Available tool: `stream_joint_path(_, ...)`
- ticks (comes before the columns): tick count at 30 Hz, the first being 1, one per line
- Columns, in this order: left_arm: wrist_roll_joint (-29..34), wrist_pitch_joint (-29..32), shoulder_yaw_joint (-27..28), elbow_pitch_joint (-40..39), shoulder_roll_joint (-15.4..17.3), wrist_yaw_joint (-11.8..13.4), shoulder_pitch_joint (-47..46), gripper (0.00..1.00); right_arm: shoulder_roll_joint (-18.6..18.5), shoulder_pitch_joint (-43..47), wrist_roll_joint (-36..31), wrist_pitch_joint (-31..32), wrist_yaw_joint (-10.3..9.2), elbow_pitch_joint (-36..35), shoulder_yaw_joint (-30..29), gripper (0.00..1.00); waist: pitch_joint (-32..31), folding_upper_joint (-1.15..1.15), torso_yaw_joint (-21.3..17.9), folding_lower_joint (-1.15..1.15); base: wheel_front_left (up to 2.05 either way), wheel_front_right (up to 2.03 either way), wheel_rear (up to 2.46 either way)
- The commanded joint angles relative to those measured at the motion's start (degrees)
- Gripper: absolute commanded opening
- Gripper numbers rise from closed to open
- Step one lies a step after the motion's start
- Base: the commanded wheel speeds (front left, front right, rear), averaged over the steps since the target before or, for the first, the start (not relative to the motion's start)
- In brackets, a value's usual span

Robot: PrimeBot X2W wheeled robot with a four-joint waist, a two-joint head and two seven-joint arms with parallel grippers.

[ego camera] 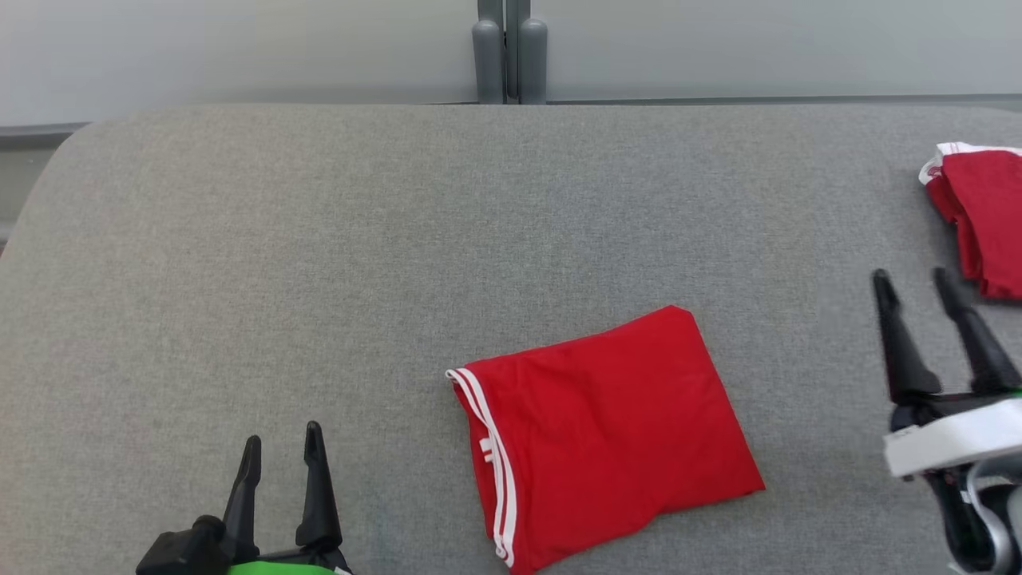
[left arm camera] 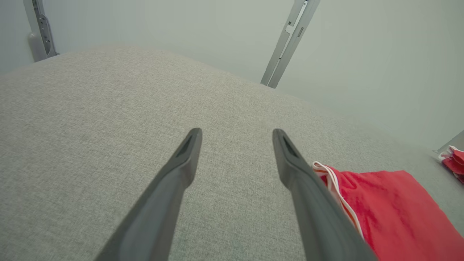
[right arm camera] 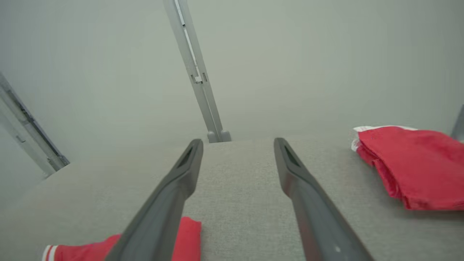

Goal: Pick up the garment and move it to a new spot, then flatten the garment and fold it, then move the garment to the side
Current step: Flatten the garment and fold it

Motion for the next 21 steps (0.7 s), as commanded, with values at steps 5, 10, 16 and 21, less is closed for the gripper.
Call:
stream_joint_path(5,4.5,-0.2,1.1,0.7,0.1,-1.9,1.0,1.00,-3.7,4.3,-13.2,-8.3,0.01,9.4,-7.5,1.00,-2.8,0.00,-1.4,0.00,0.00,0.00,0.00)
stream_joint_path(10,7.3,-0.2,3.3,0.1,0.1,-2.7,1.4,1.00,-3.8,6.0,-21.0,-9.7,0.00,14.8,-9.8,1.00,-3.9,0.00,-1.6,0.00,0.00,0.00,0.00)
stream_joint_path(16,9.6,-0.2,4.5,0.5,0.1,-3.3,2.5,1.00,-1.3,7.0,-22.0,-9.6,-0.03,12.5,-10.2,1.00,-4.4,0.00,-1.9,0.00,0.00,0.00,0.00)
stream_joint_path(21,10.8,-0.2,4.8,1.7,0.1,-4.1,2.0,1.00,0.5,7.9,-21.6,-9.6,-0.03,11.0,-9.4,1.00,-4.8,0.00,-2.2,0.00,0.00,0.00,0.00)
